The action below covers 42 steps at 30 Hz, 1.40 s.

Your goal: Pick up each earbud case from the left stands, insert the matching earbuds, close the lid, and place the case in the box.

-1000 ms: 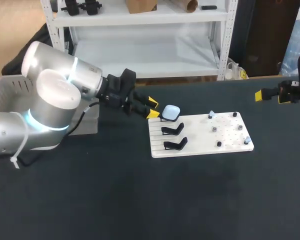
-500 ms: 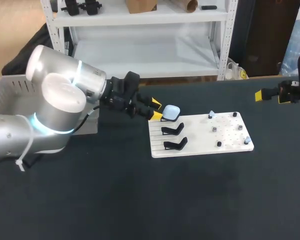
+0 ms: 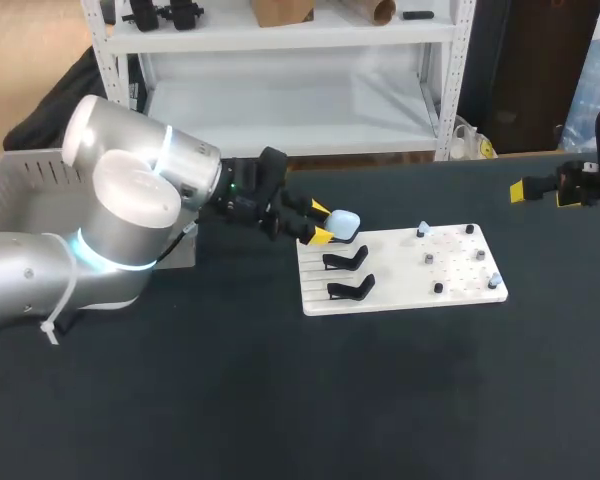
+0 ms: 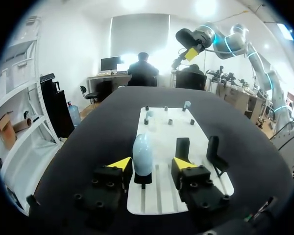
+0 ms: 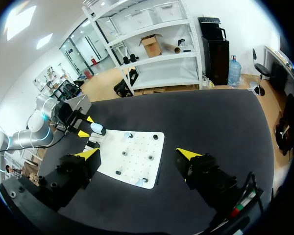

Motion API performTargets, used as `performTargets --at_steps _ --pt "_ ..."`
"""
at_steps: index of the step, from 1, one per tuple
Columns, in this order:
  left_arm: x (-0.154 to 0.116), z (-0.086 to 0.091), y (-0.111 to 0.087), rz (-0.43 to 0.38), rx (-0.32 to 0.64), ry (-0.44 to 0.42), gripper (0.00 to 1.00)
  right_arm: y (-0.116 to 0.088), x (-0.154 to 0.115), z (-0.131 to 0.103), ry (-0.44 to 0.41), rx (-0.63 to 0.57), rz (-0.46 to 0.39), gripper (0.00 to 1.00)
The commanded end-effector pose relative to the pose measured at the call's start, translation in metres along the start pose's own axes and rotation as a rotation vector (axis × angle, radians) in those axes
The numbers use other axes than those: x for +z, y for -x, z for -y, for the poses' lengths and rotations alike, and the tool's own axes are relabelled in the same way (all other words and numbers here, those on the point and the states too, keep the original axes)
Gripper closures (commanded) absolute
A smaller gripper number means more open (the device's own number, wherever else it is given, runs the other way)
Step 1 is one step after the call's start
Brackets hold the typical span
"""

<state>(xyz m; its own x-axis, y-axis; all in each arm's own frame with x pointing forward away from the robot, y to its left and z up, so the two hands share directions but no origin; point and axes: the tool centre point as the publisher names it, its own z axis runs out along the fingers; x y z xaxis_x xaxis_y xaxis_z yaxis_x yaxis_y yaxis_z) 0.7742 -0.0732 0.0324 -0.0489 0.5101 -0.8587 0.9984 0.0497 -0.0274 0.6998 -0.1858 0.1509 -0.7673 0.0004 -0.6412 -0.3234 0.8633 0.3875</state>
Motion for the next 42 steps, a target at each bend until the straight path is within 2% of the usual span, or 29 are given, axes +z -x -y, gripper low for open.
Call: performTargets --at_steps 1,17,29,42 --pt "0.006 -0.004 -0.002 0.0 -0.001 -0.003 0.52 0.0 0.0 0.001 0.002 -0.001 0.0 0.0" --pt "0.015 -0.005 -0.003 0.004 -0.015 -0.001 0.56 0.0 0.0 0.001 0.002 -0.001 0.0 0.0" --pt "0.016 -0.005 -0.004 0.009 -0.016 0.004 0.56 0.0 0.0 0.001 0.002 -0.001 0.0 0.0" --pt "0.019 -0.009 -0.005 0.017 -0.014 0.024 0.62 0.0 0.0 0.001 0.002 -0.001 0.0 0.0"
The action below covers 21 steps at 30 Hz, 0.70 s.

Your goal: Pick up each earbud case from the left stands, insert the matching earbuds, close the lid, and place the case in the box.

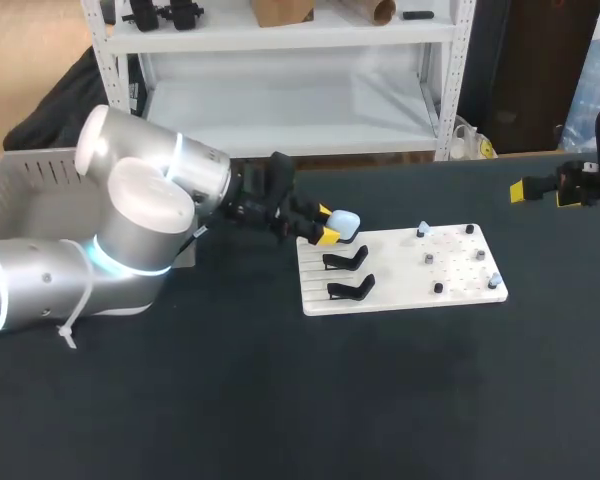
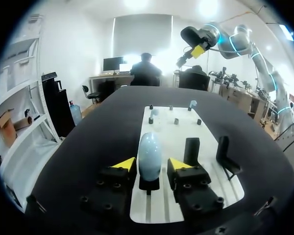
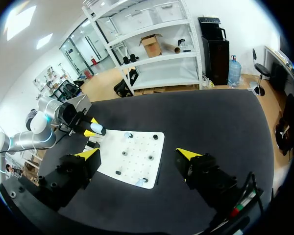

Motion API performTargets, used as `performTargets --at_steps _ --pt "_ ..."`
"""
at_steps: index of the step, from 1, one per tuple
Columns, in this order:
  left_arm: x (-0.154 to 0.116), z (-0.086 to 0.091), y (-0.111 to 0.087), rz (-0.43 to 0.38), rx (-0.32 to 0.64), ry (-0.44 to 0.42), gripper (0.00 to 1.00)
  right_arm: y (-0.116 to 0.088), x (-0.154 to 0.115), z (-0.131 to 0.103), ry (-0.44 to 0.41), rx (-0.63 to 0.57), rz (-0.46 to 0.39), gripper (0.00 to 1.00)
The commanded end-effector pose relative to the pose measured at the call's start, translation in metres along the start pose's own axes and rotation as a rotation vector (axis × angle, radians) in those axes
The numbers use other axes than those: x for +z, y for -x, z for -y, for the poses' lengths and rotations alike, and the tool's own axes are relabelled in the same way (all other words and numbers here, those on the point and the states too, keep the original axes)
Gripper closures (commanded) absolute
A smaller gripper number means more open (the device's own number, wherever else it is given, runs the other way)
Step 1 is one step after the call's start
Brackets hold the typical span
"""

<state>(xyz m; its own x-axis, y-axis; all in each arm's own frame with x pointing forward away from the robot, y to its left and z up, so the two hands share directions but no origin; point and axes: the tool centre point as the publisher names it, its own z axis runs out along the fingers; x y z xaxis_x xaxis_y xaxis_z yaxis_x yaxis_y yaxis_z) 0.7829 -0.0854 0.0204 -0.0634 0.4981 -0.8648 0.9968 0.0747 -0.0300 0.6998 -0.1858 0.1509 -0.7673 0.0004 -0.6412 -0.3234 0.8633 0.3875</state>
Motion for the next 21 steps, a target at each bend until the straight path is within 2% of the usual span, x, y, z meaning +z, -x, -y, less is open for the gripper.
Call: performTargets --at_steps 1,7,12,16,19,21 --pt "0.0022 -0.0011 -0.0012 0.005 0.001 0.005 0.63 0.0 0.0004 0.0008 0.002 -0.001 0.0 0.0" --pt "0.003 -0.0009 -0.002 0.005 -0.001 0.004 0.67 0.0 0.0004 0.0008 0.002 -0.001 0.0 0.0" --pt "0.0028 -0.0005 -0.001 0.011 -0.001 0.004 0.76 0.0 0.0004 0.0008 0.002 -0.001 0.0 0.0" --pt "0.0024 0.0005 0.0 0.016 0.003 0.003 0.94 0.0 0.0004 0.0008 0.002 -0.001 0.0 0.0" --pt "0.0019 0.001 0.0008 0.018 0.005 0.002 1.0 0.0 0.0004 0.0008 0.002 -0.001 0.0 0.0" --pt "0.0007 0.0009 0.0018 0.021 0.005 0.002 1.0 0.0 0.0004 0.0008 0.002 -0.001 0.0 0.0"
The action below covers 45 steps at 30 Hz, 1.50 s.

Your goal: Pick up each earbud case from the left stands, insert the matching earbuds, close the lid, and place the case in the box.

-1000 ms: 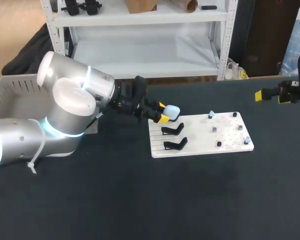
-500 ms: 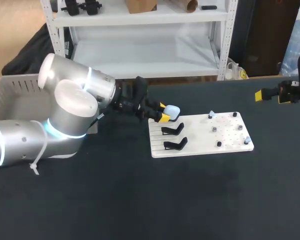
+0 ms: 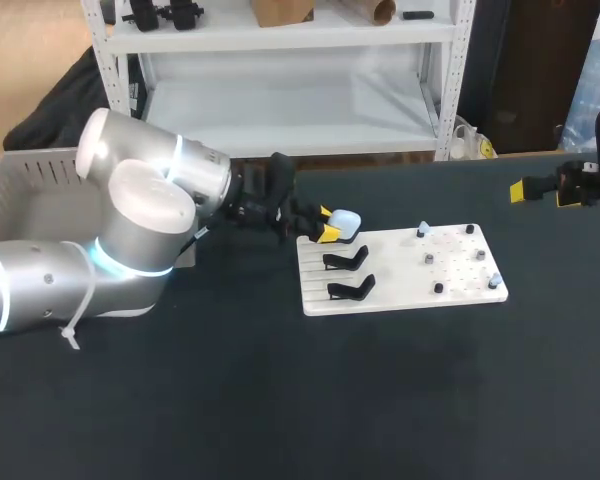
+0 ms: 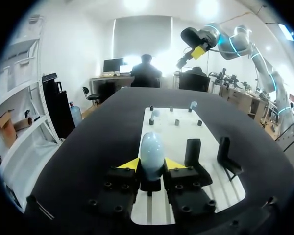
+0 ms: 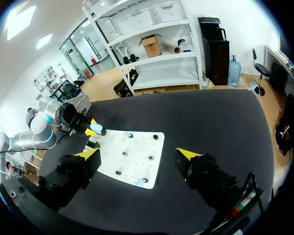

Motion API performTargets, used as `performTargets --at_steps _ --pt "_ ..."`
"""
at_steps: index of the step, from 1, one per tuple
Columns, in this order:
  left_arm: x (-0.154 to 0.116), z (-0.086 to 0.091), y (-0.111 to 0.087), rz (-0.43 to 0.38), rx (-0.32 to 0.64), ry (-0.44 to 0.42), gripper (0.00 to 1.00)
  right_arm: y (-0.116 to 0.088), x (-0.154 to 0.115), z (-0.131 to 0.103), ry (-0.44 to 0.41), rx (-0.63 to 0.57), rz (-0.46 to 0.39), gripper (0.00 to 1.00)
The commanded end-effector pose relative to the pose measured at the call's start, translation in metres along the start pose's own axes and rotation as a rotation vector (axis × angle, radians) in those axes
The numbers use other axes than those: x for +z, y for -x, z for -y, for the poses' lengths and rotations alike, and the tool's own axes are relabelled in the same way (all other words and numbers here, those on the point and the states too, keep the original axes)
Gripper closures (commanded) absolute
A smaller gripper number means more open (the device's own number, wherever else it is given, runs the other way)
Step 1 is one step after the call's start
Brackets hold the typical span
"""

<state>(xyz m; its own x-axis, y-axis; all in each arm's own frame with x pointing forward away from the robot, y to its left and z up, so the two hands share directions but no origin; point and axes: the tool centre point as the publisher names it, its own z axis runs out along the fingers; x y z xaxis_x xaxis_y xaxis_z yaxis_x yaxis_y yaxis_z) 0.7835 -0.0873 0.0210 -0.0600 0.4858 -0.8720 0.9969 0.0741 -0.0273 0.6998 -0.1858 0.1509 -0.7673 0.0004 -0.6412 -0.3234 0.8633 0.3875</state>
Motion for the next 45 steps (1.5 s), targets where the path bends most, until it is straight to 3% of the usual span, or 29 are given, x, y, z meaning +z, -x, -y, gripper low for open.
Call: performTargets --at_steps 1,11,22,30,45 --pt "-0.002 0.001 0.001 0.008 0.004 0.002 1.0 0.0 0.0 0.001 0.002 -0.001 0.0 0.0" --pt "-0.026 0.011 0.024 0.094 0.058 0.02 1.0 0.0 0.0 0.001 0.002 -0.001 0.0 0.0" --pt "-0.048 0.06 0.072 0.252 0.091 0.019 1.0 0.0 0.0 0.001 0.002 -0.001 0.0 0.0" --pt "-0.055 0.084 0.088 0.318 0.091 -0.006 1.0 0.0 0.0 0.001 0.002 -0.001 0.0 0.0" --pt "-0.055 0.084 0.088 0.318 0.091 -0.006 1.0 0.0 0.0 0.001 0.002 -0.001 0.0 0.0"
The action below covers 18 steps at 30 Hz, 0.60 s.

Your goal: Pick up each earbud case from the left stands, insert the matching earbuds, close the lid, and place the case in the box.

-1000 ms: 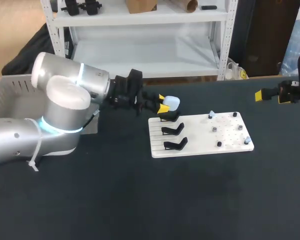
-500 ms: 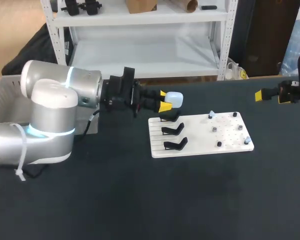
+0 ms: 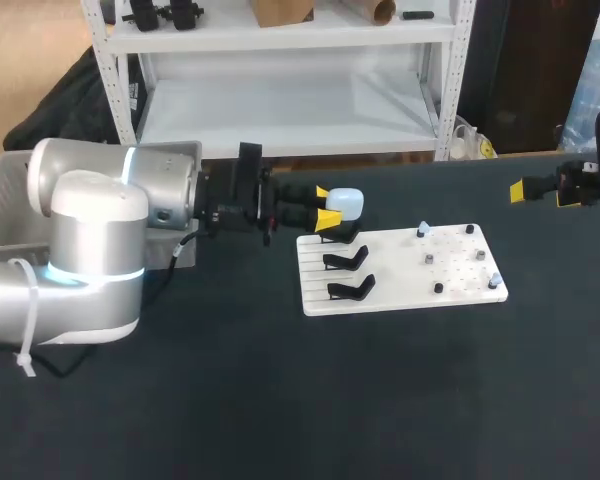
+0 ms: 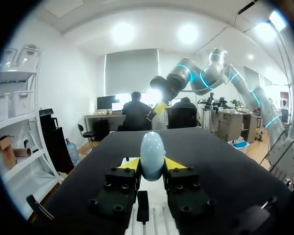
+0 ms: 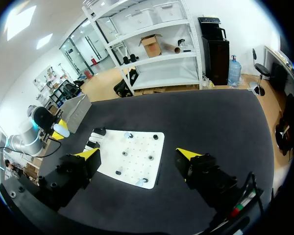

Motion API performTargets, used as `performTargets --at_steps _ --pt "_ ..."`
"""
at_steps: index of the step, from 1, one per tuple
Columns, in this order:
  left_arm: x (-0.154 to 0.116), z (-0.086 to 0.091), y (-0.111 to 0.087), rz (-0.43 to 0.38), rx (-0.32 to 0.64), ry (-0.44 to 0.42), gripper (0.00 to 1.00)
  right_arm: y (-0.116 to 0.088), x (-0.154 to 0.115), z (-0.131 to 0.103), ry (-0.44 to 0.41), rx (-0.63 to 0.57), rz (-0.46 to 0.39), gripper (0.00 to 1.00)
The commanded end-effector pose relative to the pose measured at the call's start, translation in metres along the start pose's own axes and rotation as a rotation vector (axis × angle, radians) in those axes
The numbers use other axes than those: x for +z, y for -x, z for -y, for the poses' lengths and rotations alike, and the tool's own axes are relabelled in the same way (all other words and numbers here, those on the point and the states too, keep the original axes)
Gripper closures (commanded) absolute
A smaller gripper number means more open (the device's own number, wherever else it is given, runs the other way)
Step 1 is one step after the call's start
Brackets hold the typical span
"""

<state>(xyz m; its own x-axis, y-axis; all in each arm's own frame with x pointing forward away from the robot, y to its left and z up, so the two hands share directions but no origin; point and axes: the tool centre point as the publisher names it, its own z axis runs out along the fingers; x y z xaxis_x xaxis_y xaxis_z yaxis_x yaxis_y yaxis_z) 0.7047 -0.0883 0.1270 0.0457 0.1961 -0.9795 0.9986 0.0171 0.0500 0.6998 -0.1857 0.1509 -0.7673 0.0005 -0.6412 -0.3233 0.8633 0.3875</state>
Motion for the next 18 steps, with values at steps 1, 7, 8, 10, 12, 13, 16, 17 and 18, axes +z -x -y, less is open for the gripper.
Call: performTargets --at_steps 1,7,8,10,12,13,16,17,18 --pt "0.0 0.003 0.0 0.003 0.002 0.021 1.0 0.0 0.0 0.001 0.002 -0.001 0.0 0.0" --pt "0.0 0.003 0.0 0.003 0.002 0.021 1.0 0.0 0.0 0.001 0.002 -0.001 0.0 0.0" --pt "0.0 0.003 0.0 0.003 0.002 0.021 1.0 0.0 0.0 0.001 0.002 -0.001 0.0 0.0" --pt "0.0 0.006 -0.003 0.021 -0.014 0.03 1.0 0.0 0.0 0.001 0.002 -0.001 0.0 0.0" --pt "0.003 0.01 -0.008 0.051 -0.039 0.043 1.0 0.0 0.0 0.001 0.002 -0.001 0.0 0.0" --pt "0.005 0.011 -0.01 0.078 -0.058 0.036 1.0 0.0 0.002 0.0 0.003 0.001 -0.005 0.0" --pt "0.013 0.015 -0.016 0.096 -0.067 0.019 1.0 -0.005 0.002 -0.009 0.003 -0.018 -0.033 0.0" --pt "0.015 0.015 -0.017 0.101 -0.068 0.011 1.0 -0.006 0.002 -0.013 0.008 -0.022 -0.037 0.0" --pt "0.016 0.015 -0.017 0.102 -0.063 0.003 1.0 -0.008 0.001 -0.018 0.016 -0.028 -0.045 0.0"
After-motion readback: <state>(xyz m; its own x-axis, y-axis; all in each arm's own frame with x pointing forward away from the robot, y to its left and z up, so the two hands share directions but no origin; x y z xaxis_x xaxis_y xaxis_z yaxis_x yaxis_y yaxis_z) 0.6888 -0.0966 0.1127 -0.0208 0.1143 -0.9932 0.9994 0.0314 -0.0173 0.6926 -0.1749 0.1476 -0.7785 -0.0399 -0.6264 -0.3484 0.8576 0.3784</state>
